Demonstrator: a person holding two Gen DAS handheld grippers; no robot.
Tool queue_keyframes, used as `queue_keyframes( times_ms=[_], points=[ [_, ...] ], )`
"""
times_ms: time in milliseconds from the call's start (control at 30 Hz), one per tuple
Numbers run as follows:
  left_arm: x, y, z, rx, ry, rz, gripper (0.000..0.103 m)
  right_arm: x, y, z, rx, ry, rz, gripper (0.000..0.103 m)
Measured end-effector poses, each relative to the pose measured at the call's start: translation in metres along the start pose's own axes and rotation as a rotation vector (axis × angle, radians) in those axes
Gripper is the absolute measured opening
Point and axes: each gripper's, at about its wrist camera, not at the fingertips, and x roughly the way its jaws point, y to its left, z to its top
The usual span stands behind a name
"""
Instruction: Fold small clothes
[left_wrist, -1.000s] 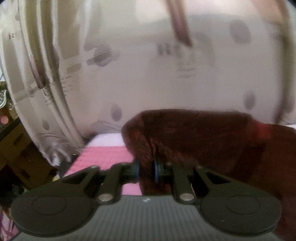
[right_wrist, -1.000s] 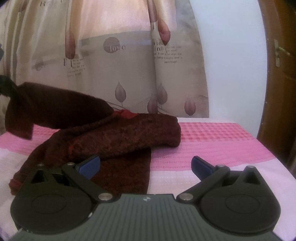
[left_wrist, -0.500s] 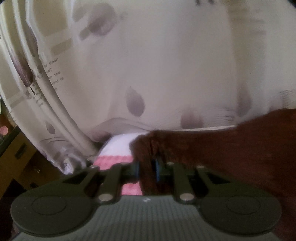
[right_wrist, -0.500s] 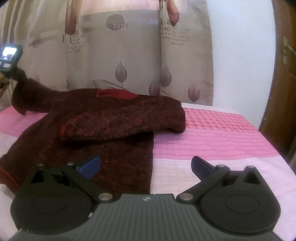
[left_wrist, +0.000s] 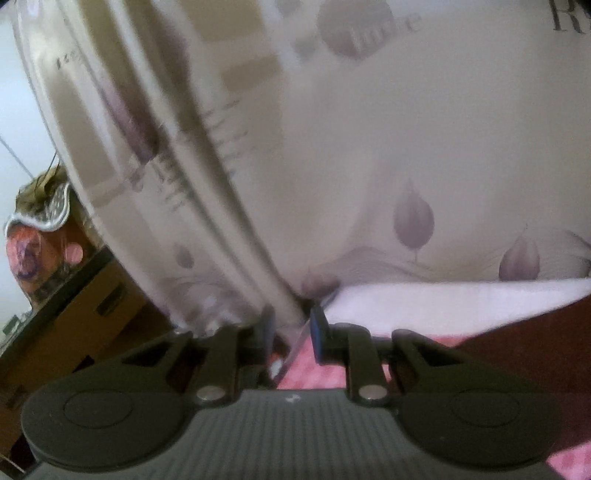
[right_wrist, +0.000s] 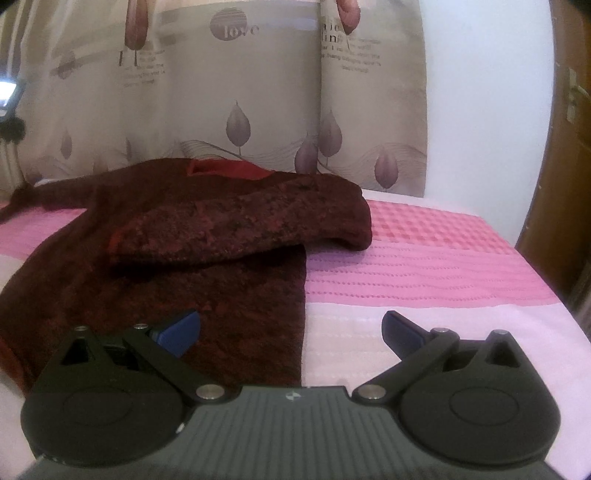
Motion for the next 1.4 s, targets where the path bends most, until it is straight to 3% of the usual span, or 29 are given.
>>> queue_keyframes(
  times_ms=[100,233,367,500,600,800,867,933,1033,1133,1333,1400],
  points=[
    [-0.005,0.015,-0.022,-0.049,0.047,-0.091,0.02,0.0,0.0,0.001,0.015,0.004,0.008,0.103],
    [-0.021,0.029,-0.061,-0.202,0.127,-0.302,0.02,-0.005,0.0,0.003,0.009,-0.01,0.022,0.103],
    [-0.02,0.026,-0.096,-0.422,0.286,-0.569,0.02,-0.007,-0.001,0.005,0.015,-0.015,0.018,0.103],
    [-0.001,0.019,-0.115,-0.657,0.367,-0.749,0.02,-0.008,0.005,0.003,0.01,-0.004,0.029,0.103],
    [0.017,0.019,-0.123,-0.803,0.375,-0.705,0.02,-0.01,0.012,0.002,-0.031,-0.005,0.029,0.103],
    [0.043,0.037,-0.145,-1.087,0.366,-0.689,0.021,-0.007,0.015,0.002,-0.057,0.007,0.02,0.103],
    [0.046,0.037,-0.147,-1.083,0.37,-0.675,0.027,-0.005,0.015,0.001,-0.052,0.015,0.023,0.103],
    [0.049,0.034,-0.149,-1.099,0.376,-0.664,0.045,-0.002,0.016,0.0,-0.053,0.023,0.025,0.103],
    [0.055,0.036,-0.152,-1.163,0.366,-0.651,0.062,0.001,0.02,-0.001,-0.058,0.034,0.037,0.103],
    [0.06,0.038,-0.154,-1.201,0.362,-0.648,0.07,0.0,0.023,-0.002,-0.069,0.035,0.044,0.103],
    [0.066,0.049,-0.153,-1.251,0.304,-0.601,0.07,0.002,0.022,-0.001,-0.063,0.048,0.036,0.103],
    [0.063,0.052,-0.151,-1.231,0.272,-0.553,0.07,0.003,0.02,-0.001,-0.053,0.053,0.036,0.103]
  ],
)
